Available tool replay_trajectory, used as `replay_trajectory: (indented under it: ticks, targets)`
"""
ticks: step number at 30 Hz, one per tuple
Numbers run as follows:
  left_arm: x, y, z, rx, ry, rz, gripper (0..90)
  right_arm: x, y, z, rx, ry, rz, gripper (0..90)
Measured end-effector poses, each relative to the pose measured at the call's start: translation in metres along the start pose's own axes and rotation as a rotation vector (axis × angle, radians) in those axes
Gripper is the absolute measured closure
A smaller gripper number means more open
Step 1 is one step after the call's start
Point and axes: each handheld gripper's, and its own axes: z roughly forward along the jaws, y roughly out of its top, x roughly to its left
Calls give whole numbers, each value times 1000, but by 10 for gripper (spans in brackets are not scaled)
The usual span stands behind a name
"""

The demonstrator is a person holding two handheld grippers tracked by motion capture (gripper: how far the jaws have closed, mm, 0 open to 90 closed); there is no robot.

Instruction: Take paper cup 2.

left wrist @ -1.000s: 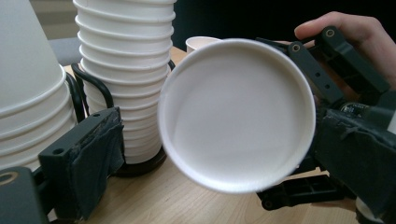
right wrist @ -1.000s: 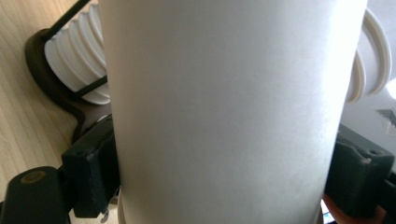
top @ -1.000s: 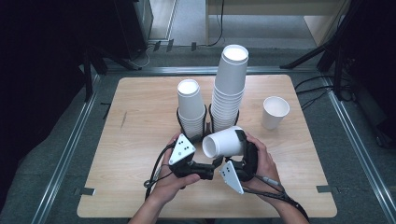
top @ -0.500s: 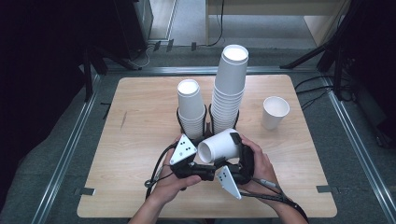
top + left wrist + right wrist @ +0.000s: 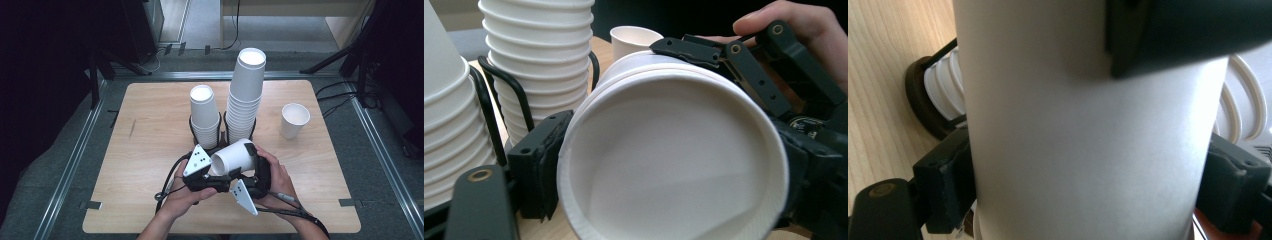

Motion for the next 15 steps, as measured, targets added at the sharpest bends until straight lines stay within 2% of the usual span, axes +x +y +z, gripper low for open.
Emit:
replay_trajectory:
  ticks: [4, 15]
  targets:
    - [1, 0, 0, 8, -1, -1, 178, 1, 2, 0, -14, 9, -18, 118]
    - [3, -1, 0, 7, -21, -1, 195, 3, 0, 1, -10, 7, -8, 112]
